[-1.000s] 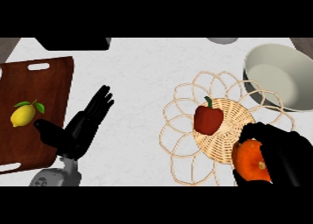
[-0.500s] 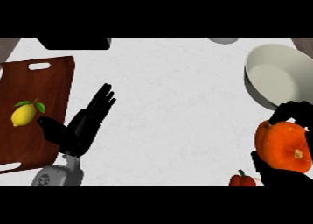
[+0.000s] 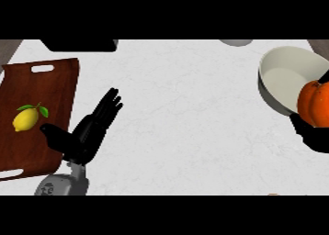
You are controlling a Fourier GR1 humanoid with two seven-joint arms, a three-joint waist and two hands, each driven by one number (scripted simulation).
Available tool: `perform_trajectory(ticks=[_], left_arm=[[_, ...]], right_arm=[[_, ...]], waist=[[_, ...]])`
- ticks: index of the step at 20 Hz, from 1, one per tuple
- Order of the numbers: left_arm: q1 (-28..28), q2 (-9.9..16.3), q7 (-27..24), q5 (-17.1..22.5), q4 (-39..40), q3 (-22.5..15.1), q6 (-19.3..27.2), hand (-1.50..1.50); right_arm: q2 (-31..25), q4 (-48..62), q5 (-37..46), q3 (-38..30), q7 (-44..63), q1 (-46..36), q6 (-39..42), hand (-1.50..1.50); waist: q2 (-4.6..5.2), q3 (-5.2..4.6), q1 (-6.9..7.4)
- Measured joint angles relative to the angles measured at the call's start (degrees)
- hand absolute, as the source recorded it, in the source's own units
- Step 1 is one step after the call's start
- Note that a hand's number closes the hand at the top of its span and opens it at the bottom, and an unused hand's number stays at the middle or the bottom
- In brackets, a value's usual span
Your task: Pick the squash from the placemat and place it in the bowl
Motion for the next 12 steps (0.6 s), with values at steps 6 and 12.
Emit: perform_trajectory(ticks=[6, 12], left_arm=[[-0.57, 0.24, 1.0, 0.52, -0.03, 0.71, -0.89, 0.0], [-0.12, -0.63, 3.14, -0.1, -2.47, -0.33, 0.03, 0.0]], right_arm=[[-3.17, 14.66, -1.41, -5.72, -8.74, -3.06, -9.31, 1.5], [-7.37, 34.67, 1.21, -7.43, -18.5, -8.34, -20.37, 1.5]], waist=[[0.1, 0.03, 0.25], [0.24, 0.05, 0.78]])
